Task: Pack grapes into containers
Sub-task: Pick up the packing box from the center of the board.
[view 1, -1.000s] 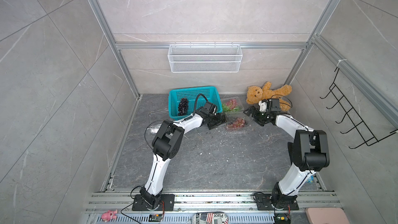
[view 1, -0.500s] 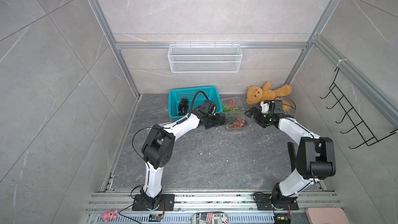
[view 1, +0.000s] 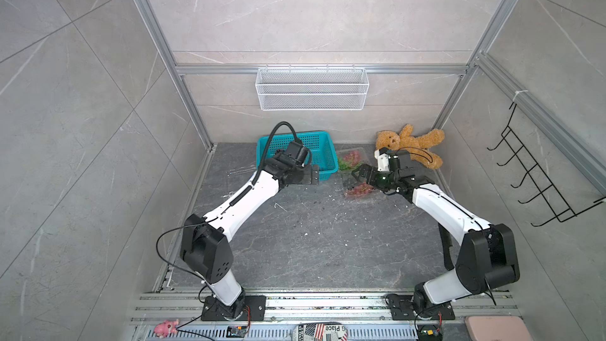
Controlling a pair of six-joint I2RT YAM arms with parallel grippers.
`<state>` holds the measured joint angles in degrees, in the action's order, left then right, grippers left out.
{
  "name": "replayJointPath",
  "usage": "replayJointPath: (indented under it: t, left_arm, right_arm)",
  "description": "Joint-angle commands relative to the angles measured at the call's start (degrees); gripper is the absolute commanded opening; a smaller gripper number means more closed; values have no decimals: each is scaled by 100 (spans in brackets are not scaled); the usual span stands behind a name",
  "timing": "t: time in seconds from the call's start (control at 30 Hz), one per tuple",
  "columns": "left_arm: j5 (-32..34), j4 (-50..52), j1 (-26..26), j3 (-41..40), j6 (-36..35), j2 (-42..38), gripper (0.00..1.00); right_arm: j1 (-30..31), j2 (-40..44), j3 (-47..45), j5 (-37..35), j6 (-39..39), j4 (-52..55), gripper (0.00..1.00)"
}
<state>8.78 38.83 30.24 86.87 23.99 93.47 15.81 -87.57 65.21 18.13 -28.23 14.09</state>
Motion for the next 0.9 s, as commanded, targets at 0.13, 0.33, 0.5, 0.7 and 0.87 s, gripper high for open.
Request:
replayJointPath:
  t: [0.13, 0.33, 0.5, 0.7, 0.87]
  left_arm:
    - [-532, 331, -1963, -630, -25, -713, 99]
    - [-1683, 43, -2832, -1099, 291, -410, 99]
    - [-2245, -464, -2980, -1960, 725, -549, 96]
    - [-2523, -1163, -2987, -3069, 1217, -1090, 96]
    - [-2600, -1448, -2985, -3684, 1457, -1635, 96]
  right_arm:
    - [812, -497, 322, -458, 46, -27, 99]
    - [1275, -789, 471, -593, -25, 24, 100]
    - [1415, -857, 444, -662, -60, 103, 94]
    - [1526, -954, 455, -635, -103, 124, 87]
    - [1844, -1203, 658, -650, -281, 138, 82]
